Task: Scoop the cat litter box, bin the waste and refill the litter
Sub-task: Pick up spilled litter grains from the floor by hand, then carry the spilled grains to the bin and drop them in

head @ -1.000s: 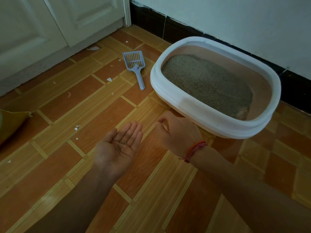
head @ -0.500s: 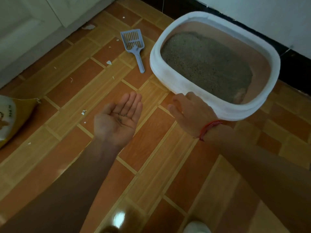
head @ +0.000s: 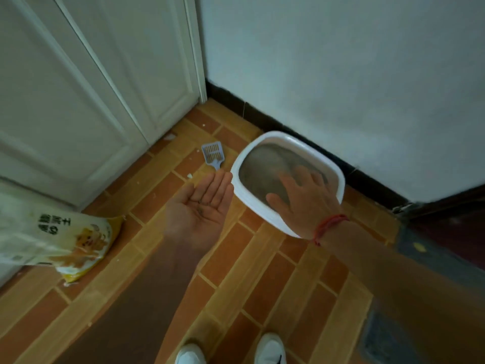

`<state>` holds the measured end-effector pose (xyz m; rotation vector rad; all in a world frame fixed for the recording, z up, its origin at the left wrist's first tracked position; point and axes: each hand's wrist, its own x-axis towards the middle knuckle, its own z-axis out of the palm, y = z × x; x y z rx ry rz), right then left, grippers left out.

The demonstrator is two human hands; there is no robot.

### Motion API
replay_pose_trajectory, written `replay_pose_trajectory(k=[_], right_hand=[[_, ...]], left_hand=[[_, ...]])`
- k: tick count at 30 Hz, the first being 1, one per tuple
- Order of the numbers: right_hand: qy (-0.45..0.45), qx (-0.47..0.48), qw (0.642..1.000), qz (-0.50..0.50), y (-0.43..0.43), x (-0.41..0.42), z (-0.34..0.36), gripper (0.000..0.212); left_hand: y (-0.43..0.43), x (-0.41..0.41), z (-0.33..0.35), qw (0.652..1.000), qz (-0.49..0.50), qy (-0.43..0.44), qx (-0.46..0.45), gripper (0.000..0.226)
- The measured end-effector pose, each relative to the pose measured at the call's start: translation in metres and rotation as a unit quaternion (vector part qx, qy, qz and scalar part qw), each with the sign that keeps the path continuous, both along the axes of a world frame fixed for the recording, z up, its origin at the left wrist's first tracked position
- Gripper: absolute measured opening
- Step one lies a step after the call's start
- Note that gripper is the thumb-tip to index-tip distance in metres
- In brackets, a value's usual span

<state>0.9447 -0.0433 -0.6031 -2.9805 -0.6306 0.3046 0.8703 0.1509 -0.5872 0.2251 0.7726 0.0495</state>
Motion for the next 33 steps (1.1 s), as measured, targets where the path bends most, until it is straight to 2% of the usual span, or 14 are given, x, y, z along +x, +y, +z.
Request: replay_pose_trajectory(k=[2, 9, 18, 22, 27, 33], right_hand=[[-0.003, 0.001, 1.000, 0.000, 0.000, 0.008, 0.058, 0.073], [-0.037, -0.010, 0.999, 0.005, -0.002, 0.022, 0.250, 0.068], [-0.111, -0.008, 0.993, -0.025, -0.027, 0.022, 0.436, 0.085], [-0.154, -0.006, 0.988, -0.032, -0.040, 0.013, 0.499, 0.082], [-0.184, -0.001, 0.982, -0.039, -0.054, 0.000, 0.544, 0.064], [-0.192, 0.023, 0.979, -0.059, -0.063, -0.011, 0.576, 0.067]], left_hand=[[0.001, 0.009, 0.057, 1.000, 0.001, -0.009, 0.001, 0.045], [-0.007, 0.029, 0.245, 0.999, -0.004, -0.033, 0.010, 0.046], [-0.033, 0.027, 0.433, 0.996, -0.005, -0.088, 0.019, 0.045], [-0.041, 0.025, 0.491, 0.994, 0.011, -0.107, 0.026, 0.048], [-0.052, 0.017, 0.533, 0.990, 0.008, -0.140, 0.026, 0.047], [-0.071, 0.015, 0.565, 0.984, -0.008, -0.176, 0.018, 0.047]])
